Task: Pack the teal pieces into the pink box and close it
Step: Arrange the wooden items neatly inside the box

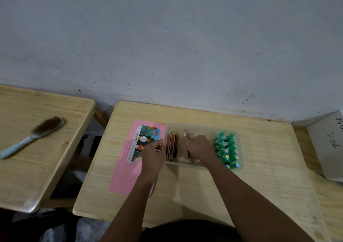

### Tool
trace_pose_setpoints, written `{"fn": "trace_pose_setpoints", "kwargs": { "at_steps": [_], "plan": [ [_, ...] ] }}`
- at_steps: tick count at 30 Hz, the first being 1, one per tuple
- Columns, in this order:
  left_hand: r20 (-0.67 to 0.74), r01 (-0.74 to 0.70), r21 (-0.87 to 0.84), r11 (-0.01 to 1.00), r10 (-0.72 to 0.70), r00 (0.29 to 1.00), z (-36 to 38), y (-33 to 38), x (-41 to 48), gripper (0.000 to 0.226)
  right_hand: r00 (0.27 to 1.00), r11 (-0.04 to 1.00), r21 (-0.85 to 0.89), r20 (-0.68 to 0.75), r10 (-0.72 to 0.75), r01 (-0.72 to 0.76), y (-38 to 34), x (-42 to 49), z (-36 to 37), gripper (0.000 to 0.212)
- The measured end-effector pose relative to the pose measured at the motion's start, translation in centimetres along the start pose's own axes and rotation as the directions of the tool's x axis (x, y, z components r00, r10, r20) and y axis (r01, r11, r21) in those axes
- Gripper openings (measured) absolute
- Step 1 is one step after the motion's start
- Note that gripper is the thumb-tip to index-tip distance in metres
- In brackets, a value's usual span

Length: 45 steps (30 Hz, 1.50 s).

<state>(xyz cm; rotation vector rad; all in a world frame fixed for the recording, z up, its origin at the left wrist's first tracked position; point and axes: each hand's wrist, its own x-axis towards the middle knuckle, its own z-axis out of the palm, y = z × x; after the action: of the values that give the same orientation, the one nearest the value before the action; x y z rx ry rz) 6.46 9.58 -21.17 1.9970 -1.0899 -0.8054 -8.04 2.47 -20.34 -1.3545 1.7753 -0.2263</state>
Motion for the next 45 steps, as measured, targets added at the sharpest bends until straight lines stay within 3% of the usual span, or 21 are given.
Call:
{"fn": "trace_pose_setpoints", "kwargs": {
  "at_steps": [5, 8, 10, 16, 25, 34, 41, 45],
  "plan": [
    [-0.001, -0.013, 0.003, 1.000, 0.013, 1.000, 0.0, -0.1, 0.0, 0.029, 0.985, 0.925, 0.367, 0.166, 0.041, -0.100, 0.6, -0.3, -1.9, 0.032],
    [-0.002, -0.009, -0.005, 1.000, 0.009, 1.000, 0.0, -0.1, 0.0, 0.030, 0.966, 0.841, 0.515, 0.256, 0.034, -0.166, 1.4, -0.2, -2.4, 0.052],
    [-0.003, -0.006, -0.011, 1.000, 0.006, 1.000, 0.0, -0.1, 0.1, 0.030, 0.967, 0.825, 0.545, 0.256, 0.006, -0.149, 2.0, -0.3, -2.2, 0.052],
    [-0.002, -0.022, -0.010, 1.000, 0.022, 1.000, -0.1, 0.0, 0.0, 0.028, 0.984, 0.882, 0.467, 0.117, -0.133, 0.063, 2.4, -1.1, -1.7, 0.018],
    [-0.008, -0.033, 0.003, 0.999, 0.033, 0.999, -0.1, 0.2, -0.1, 0.028, 0.985, 0.947, 0.273, -0.083, -0.150, 0.167, 2.1, -0.9, -0.1, 0.023],
    [-0.003, -0.027, 0.012, 1.000, 0.027, 1.000, -0.1, 0.2, -0.1, 0.029, 0.982, 0.925, 0.332, -0.032, -0.187, 0.187, 2.0, -1.3, 0.5, 0.009],
    [0.008, -0.016, 0.000, 1.000, 0.016, 1.000, -0.1, 0.2, -0.1, 0.030, 0.980, 0.931, 0.306, -0.066, -0.187, 0.199, 2.1, -1.3, 0.8, 0.027],
    [0.005, -0.002, -0.019, 1.000, 0.002, 1.000, -0.1, 0.3, -0.2, 0.031, 0.973, 0.952, 0.206, -0.089, -0.213, 0.228, 2.3, -1.1, 1.0, 0.029]
  ]
}}
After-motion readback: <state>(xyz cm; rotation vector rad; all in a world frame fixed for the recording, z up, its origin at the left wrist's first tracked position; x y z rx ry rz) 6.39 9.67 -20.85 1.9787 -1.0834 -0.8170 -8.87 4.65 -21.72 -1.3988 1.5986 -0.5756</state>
